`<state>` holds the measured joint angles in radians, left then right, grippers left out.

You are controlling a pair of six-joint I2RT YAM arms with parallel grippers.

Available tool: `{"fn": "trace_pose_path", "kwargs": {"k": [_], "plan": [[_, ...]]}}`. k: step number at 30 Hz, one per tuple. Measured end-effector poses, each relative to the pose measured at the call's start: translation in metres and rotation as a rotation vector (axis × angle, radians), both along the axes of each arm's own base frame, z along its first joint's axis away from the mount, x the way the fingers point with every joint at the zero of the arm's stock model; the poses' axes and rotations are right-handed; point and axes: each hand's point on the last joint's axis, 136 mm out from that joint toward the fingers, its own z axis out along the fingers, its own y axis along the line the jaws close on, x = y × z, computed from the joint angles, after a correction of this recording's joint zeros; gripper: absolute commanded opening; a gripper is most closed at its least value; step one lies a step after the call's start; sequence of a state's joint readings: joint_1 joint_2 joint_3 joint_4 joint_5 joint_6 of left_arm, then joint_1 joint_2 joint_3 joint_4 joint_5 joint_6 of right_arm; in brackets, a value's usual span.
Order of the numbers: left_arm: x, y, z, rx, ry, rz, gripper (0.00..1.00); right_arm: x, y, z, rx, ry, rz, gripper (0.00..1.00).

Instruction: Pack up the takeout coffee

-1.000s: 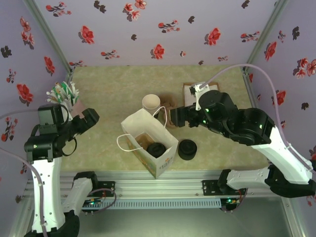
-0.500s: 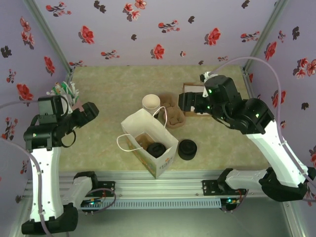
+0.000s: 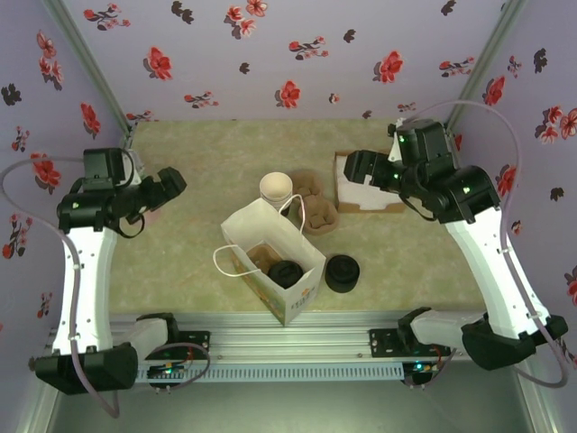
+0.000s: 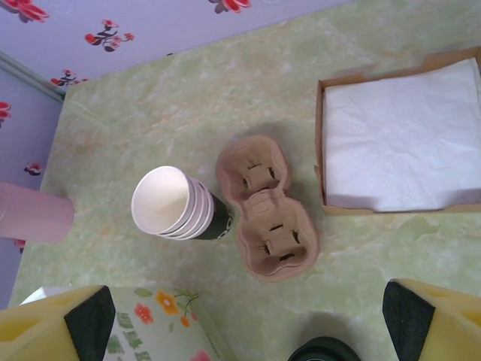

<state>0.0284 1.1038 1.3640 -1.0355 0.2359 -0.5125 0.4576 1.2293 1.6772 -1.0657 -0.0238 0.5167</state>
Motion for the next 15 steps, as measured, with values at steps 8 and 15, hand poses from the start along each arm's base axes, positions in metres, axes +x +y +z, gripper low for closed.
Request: {"fn": "trace_pose_path", "kwargs": {"k": [8, 15], "plan": [[0.029, -0.014, -0.018, -0.003, 0.04, -0.047, 0.94, 0.027, -0.009, -0.031, 0.02, 0.083, -0.043, 0.91], [0.054, -0.028, -0.027, 0.0, 0.067, -0.088, 0.9, 0.047, -0.006, -0.06, -0.01, 0.151, -0.04, 0.88]]}}
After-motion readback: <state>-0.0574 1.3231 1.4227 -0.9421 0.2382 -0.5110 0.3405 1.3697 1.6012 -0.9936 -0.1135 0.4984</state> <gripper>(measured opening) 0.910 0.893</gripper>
